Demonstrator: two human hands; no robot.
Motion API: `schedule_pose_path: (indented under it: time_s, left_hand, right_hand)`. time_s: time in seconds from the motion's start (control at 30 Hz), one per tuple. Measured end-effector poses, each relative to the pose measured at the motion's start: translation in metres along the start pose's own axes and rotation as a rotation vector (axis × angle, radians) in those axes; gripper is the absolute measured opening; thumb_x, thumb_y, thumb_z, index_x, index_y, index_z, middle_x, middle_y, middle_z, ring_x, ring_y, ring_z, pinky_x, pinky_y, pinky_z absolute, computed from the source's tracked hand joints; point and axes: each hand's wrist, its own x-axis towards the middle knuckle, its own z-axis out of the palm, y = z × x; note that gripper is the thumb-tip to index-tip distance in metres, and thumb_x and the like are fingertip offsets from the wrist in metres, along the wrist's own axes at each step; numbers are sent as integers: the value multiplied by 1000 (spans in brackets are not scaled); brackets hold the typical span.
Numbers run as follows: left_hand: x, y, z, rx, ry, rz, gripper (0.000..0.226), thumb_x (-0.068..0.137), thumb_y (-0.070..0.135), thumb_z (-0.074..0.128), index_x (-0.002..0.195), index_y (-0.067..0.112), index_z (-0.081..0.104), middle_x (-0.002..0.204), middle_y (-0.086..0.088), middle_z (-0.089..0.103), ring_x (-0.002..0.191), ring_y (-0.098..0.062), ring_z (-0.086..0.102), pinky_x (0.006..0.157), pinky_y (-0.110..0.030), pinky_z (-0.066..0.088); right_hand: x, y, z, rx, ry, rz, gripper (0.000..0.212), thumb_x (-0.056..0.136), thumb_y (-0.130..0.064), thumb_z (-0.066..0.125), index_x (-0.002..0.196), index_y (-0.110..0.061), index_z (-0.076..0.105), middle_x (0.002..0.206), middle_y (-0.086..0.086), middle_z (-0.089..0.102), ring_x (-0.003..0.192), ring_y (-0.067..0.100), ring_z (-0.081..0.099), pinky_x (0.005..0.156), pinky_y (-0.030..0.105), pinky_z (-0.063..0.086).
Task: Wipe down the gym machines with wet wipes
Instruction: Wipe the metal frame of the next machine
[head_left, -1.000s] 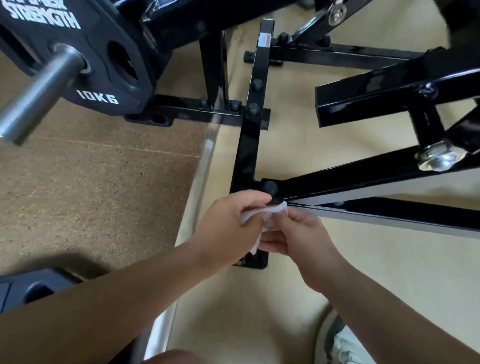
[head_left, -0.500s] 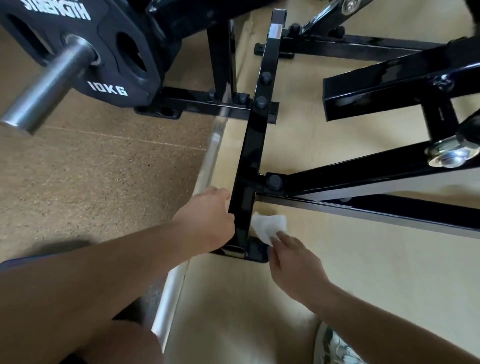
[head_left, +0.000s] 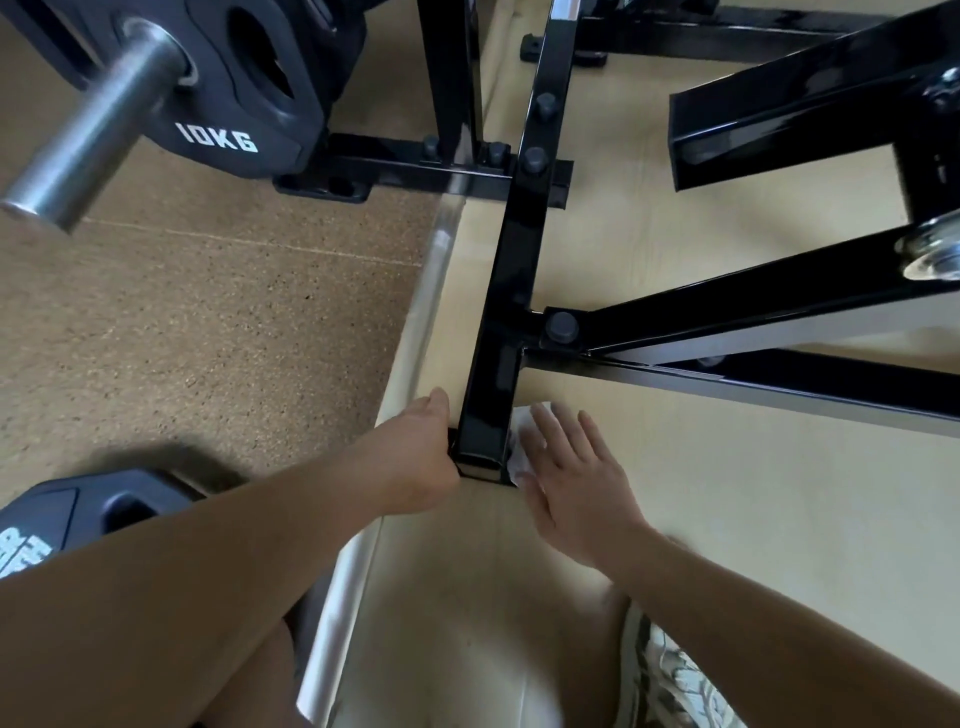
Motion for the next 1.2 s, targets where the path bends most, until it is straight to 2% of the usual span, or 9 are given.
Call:
schedule_pose_path:
  time_s: [0.1, 0.23, 0.4, 0.57, 0.7, 0.87, 0.97, 1.03, 1.2]
  left_hand:
    - [0, 4, 1, 14, -24, 27, 82, 96, 6, 45, 163, 15, -1, 167, -1, 19, 147, -24, 36, 114, -33, 38]
    - [8, 4, 1, -47, -56, 21, 79, 93, 4, 47, 160, 14, 8, 158, -7, 34, 136, -26, 46, 109, -37, 46]
    - [12, 3, -2, -83, -69, -10, 88, 96, 3, 43, 163, 16, -12, 170, -3, 13, 151, -25, 29, 101, -22, 33]
    - [18, 2, -2, -115, -81, -38, 77, 96, -1, 44, 161, 11, 4, 159, -12, 33, 126, -26, 49, 104, -35, 47]
    - [21, -3, -4, -135, -59, -7, 73, 97, 1, 44, 160, 11, 9, 156, -13, 36, 116, -22, 48, 102, -38, 46]
    - [26, -26, -1, -148, -54, 9, 77, 100, 6, 44, 164, 25, 6, 166, -2, 28, 147, -25, 38, 116, -35, 38]
    - [27, -41, -2, -174, -48, -21, 75, 101, 10, 45, 164, 28, 9, 168, 0, 28, 150, -22, 35, 117, -32, 35]
    - [25, -44, -5, -172, -54, -34, 71, 101, 10, 45, 164, 23, 13, 166, -4, 31, 149, -23, 37, 116, -33, 37]
    - [20, -46, -6, -119, -83, -25, 64, 100, 10, 44, 160, 20, 24, 155, -8, 46, 138, -26, 48, 113, -41, 43]
  right_hand:
    - [10, 6, 19, 33, -130, -83, 64, 108, -49, 3, 164, -19, -2, 172, 4, -6, 157, 24, -18, 128, 45, -2]
    - [-6, 7, 36, -85, -101, -101, 68, 110, -51, 13, 164, -11, 5, 173, 10, 0, 159, 30, -7, 128, 50, 5]
    - [-15, 7, 44, -94, -67, -114, 67, 110, -49, 15, 164, -9, 12, 172, 12, 7, 160, 28, -2, 128, 52, 9]
    - [28, 9, 24, -77, -173, 16, 63, 108, -49, 0, 159, -16, -18, 165, 2, -29, 151, 20, -36, 126, 49, -15]
    - [-18, -10, 41, -60, -35, -88, 68, 108, -46, 29, 162, -6, 18, 171, 13, 12, 160, 27, -4, 126, 49, 7]
    - [-5, -3, 34, -6, -63, -49, 65, 110, -49, 6, 163, -14, 17, 172, 6, 11, 160, 23, -1, 126, 49, 7]
    - [29, 13, 18, -30, -179, -5, 71, 97, -54, -17, 160, -22, -13, 167, -3, -24, 154, 17, -28, 127, 45, -13]
    - [28, 13, 21, -33, -176, -29, 65, 101, -52, -13, 158, -21, -17, 166, -3, -28, 152, 17, -32, 125, 44, -16]
    - [-21, -3, 45, 54, 21, -38, 59, 112, -41, 21, 165, -17, 13, 173, 1, 5, 160, 18, -6, 127, 44, 7]
